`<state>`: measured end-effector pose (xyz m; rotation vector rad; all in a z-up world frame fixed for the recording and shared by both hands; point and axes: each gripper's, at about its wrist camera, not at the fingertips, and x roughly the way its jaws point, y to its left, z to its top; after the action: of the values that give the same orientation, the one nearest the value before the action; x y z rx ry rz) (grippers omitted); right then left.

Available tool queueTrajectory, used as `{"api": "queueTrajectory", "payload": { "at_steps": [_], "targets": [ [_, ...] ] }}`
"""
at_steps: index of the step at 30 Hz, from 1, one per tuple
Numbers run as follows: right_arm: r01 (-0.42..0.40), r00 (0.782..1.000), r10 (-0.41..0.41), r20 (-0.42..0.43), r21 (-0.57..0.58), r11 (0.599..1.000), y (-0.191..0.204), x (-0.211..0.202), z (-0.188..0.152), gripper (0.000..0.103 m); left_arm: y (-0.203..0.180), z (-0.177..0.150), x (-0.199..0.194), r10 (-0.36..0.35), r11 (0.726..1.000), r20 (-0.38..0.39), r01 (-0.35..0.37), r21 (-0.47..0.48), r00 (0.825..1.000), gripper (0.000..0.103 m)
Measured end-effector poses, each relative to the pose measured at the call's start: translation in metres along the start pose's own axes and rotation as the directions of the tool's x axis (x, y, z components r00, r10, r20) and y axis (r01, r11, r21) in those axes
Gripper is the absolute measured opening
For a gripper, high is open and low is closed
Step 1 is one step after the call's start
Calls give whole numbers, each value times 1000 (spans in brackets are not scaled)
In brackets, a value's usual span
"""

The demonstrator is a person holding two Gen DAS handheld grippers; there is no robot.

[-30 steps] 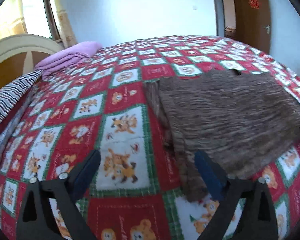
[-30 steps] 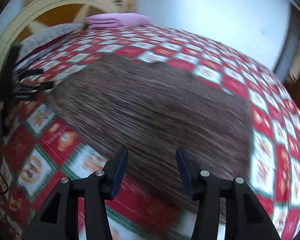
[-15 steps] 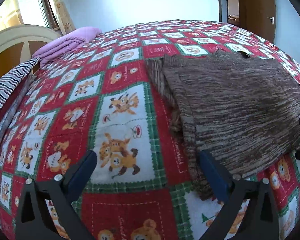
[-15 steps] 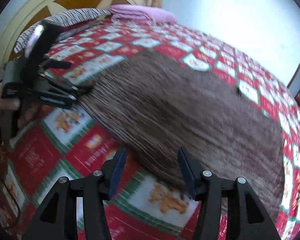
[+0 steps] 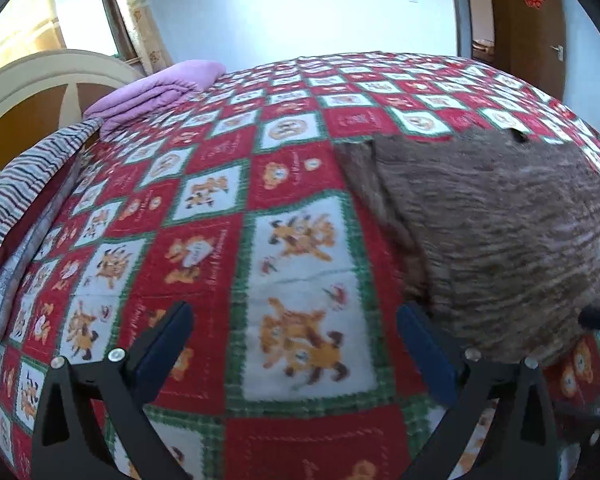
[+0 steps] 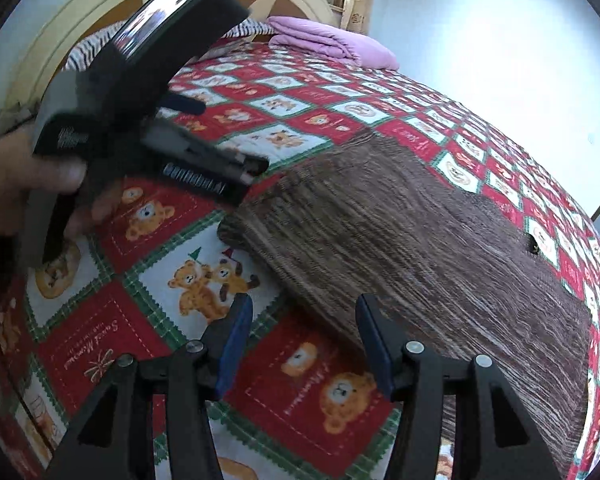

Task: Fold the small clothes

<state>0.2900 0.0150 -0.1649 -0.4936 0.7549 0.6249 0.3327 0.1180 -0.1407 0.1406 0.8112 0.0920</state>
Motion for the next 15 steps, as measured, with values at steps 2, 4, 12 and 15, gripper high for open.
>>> {"api": "queueTrajectory", "payload": {
  "at_steps": [2, 4, 12, 15],
  "targets": [
    [10, 1000, -10, 2, -18, 1000, 5, 1, 0, 55, 6, 2, 5, 2, 1000, 0, -2, -21, 1000, 103],
    [22, 1000, -22, 7, -28, 999, 9, 3, 2, 55, 10, 4, 8, -4, 999, -2, 4, -44, 1000, 103],
    [107, 994, -104, 42, -92, 990, 34, 13, 6, 55, 23, 21, 20, -111, 978, 25, 114, -174, 994, 103],
    [136, 990, -131, 51, -111, 985, 38, 15, 9, 55, 24, 28, 24, -147, 966, 40, 152, -210, 988, 103]
  ]
}}
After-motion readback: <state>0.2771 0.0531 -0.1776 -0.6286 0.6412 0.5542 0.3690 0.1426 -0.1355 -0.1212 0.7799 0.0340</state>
